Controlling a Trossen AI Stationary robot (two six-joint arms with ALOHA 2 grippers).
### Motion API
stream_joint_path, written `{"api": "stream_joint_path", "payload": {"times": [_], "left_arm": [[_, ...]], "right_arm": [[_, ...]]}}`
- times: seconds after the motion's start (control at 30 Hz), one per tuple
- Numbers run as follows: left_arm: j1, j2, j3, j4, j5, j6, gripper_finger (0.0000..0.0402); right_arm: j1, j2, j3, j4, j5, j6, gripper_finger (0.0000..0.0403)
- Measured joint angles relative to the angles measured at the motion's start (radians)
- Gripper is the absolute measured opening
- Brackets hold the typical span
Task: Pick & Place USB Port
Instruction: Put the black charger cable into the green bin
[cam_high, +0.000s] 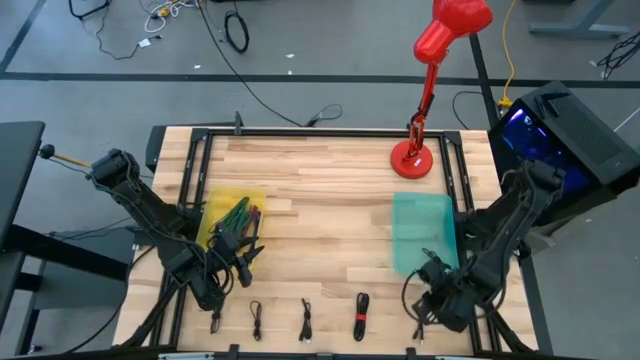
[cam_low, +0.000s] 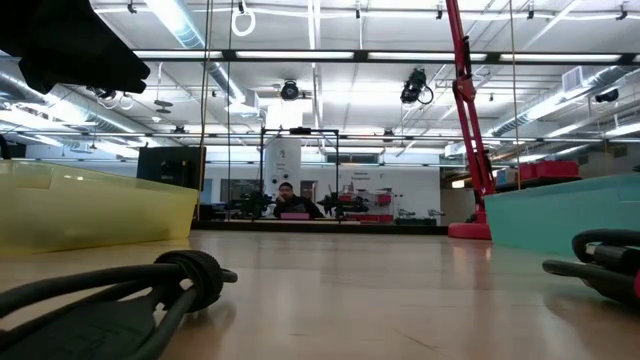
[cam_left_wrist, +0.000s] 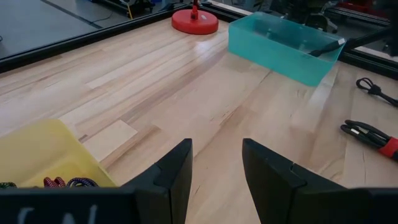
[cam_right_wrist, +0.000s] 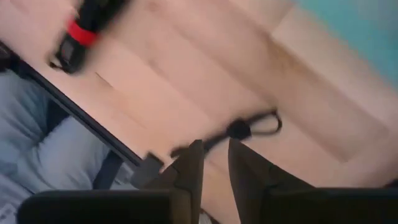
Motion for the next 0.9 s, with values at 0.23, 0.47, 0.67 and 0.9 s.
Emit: {"api": "stream_joint_path", "payload": {"times": [0.23, 0.47, 0.67, 0.9], "left_arm": [[0.001, 0.000, 0.000, 0.000, -0.001, 0.000, 0.0147], [0.001, 0.000, 0.000, 0.000, -0.037, 0.001, 0.0147], [0.001, 0.000, 0.000, 0.000, -0.038, 0.001, 0.0147], [0.001, 0.000, 0.000, 0.000, -0.039, 0.001, 0.0147]], "right_arm": [[0.046, 0.071, -0.001, 0.033, -0.050, 0.100, 0.0056], [0.086, 0.119, -0.001, 0.101, -0.009, 0.144, 0.0048], [0.102, 0.171, -0.001, 0.147, 0.000, 0.148, 0.0048], [0.102, 0.216, -0.001, 0.168, 0.000, 0.106, 0.0048]]}}
